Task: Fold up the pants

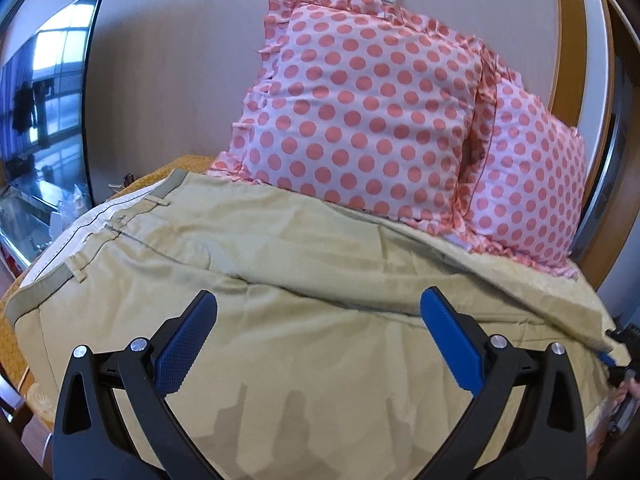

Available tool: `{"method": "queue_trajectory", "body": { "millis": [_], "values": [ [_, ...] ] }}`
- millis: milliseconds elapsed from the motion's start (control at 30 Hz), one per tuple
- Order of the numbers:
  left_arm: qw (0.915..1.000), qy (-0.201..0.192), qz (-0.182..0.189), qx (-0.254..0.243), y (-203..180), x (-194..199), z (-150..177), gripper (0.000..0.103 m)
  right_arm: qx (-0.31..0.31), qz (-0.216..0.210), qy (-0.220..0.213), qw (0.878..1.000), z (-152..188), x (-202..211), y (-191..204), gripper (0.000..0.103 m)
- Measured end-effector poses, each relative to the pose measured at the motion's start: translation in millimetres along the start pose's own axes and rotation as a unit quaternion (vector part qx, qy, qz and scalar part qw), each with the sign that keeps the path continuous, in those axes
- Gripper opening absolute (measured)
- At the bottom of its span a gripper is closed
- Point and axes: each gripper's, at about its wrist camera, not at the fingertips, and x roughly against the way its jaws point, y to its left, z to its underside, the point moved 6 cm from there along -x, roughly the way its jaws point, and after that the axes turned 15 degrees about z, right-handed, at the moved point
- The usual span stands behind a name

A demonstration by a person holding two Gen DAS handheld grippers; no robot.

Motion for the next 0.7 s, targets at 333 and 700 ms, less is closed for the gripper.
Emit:
{"method": "queue_trajectory", "body": {
  "millis": [333,700],
  "values": [
    [0.9970,0.024,0.015,0.072,33,-51,-46,0.102,-0.005,-0.008,-0.007,1.000,-18,-19,-8,0.002],
    [0.9719,0.104,-0.015,0.211,88,-172,-64,0.094,0.008,-0.062,-0.080,0.995,-25,33,-31,0.001]
  ]
}}
